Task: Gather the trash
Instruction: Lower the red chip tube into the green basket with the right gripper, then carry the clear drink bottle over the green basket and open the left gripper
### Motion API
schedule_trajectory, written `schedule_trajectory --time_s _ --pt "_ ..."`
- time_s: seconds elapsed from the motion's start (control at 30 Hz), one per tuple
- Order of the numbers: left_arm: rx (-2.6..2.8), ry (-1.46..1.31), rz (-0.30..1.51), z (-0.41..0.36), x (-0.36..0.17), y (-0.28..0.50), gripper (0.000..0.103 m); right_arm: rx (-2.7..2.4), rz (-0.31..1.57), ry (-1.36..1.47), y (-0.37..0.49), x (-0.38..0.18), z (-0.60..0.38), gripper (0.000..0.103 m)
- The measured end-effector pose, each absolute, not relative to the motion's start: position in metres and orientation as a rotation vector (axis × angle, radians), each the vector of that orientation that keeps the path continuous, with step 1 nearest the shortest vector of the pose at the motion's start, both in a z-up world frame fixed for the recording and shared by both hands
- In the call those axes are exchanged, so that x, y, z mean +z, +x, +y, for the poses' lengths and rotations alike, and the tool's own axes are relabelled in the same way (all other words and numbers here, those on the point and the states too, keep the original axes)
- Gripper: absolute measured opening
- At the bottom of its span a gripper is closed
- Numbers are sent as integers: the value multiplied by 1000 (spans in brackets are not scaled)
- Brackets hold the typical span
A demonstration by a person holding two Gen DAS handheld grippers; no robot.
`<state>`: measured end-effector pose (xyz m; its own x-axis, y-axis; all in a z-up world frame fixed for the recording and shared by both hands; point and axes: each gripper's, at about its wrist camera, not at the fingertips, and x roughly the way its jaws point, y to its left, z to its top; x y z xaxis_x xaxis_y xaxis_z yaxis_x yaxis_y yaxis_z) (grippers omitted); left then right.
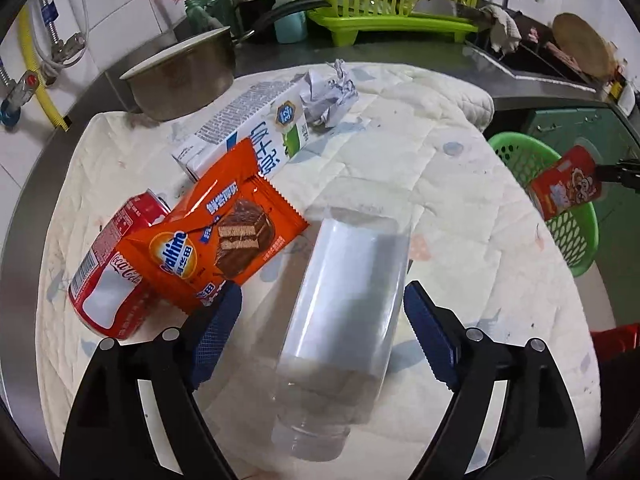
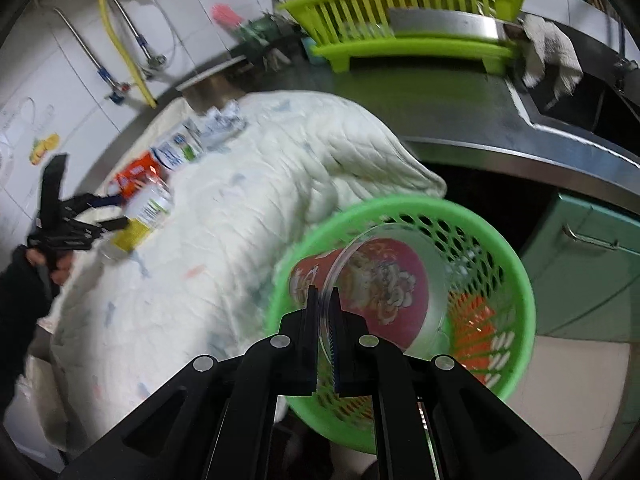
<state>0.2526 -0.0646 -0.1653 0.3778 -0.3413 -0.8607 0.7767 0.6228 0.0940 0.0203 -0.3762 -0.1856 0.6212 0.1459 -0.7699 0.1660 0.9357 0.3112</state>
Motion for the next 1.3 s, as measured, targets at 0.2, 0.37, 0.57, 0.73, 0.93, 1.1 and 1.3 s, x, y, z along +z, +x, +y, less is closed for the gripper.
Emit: schedule_trajectory --time_s 0.2,0.37,0.57,0.73,0.93,1.1,1.3 --pt "-774 559 946 -68 -174 250 71 -85 966 402 23 -208 -389 5" --pt "-767 597 937 -75 -179 243 59 -132 1013 415 23 -225 -398 5" --pt "-718 578 913 -72 -173 238 55 -176 1027 423 18 -234 -406 11" --pt "-707 555 886 -75 -159 228 54 -187 1008 432 10 -229 -412 27" --pt "-797 532 861 -111 -136 196 54 -214 946 438 -6 -210 -421 40" --pt "-908 483 884 -169 -129 169 53 -225 895 438 -23 -192 -428 47" --pt "-980 466 961 -247 -150 136 53 -240 840 424 -44 -174 -432 52"
